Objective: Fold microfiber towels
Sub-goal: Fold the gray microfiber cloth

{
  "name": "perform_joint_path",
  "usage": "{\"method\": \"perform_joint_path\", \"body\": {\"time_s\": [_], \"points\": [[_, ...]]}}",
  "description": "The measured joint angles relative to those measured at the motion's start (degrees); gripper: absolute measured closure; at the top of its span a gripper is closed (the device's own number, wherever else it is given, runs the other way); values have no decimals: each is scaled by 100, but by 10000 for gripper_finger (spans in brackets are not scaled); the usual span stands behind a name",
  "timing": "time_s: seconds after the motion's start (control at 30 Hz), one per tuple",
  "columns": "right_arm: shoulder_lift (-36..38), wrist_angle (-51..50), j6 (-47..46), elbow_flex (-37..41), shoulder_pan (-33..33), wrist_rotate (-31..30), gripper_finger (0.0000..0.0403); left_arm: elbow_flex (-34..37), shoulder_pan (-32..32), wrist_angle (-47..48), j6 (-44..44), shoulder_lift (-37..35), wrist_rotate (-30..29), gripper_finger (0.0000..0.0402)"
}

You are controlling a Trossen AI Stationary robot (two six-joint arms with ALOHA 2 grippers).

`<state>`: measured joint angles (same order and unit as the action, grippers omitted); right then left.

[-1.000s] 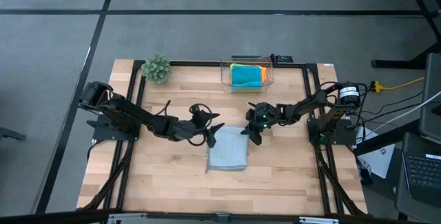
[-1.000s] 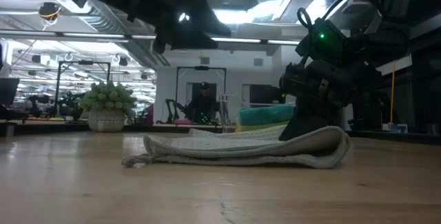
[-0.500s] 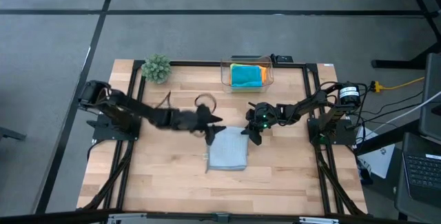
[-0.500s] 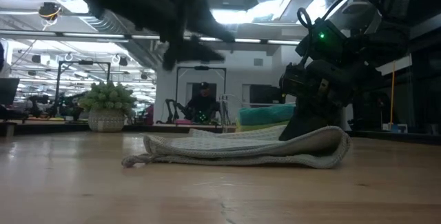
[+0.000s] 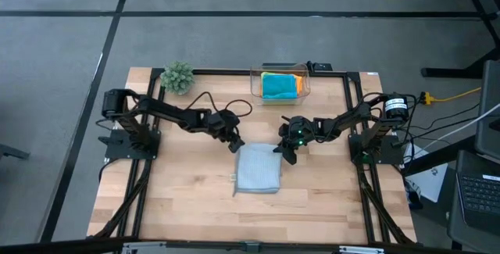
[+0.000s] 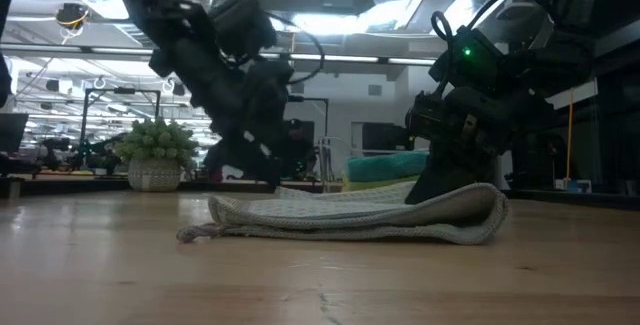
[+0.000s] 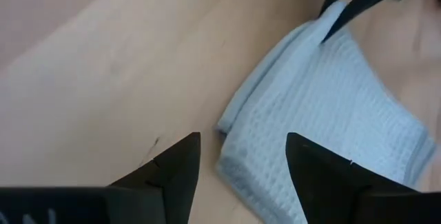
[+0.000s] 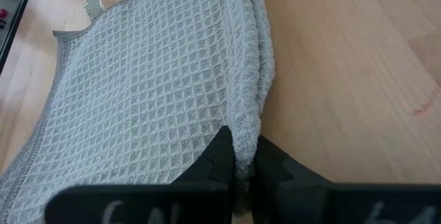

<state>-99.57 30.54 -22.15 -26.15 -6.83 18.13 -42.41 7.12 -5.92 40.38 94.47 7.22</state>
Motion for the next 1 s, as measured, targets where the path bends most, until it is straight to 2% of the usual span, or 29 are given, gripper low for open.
{"method": "perform_joint_path", "body": {"time_s": [0.23, 0.5, 0.77, 1.0], "points": [[0, 0, -6, 0, 0, 33, 378, 0, -1, 10, 238, 403, 112, 195], [2, 0, -7, 2, -1, 112, 379, -24, -48, -489, 554, 795, 534, 195], [2, 0, -8, 2, 0, 136, 379, -17, -128, -633, 571, 826, 1087, 195], [2, 0, -7, 2, 0, 140, 379, -15, -167, -551, 568, 829, 854, 195]]}}
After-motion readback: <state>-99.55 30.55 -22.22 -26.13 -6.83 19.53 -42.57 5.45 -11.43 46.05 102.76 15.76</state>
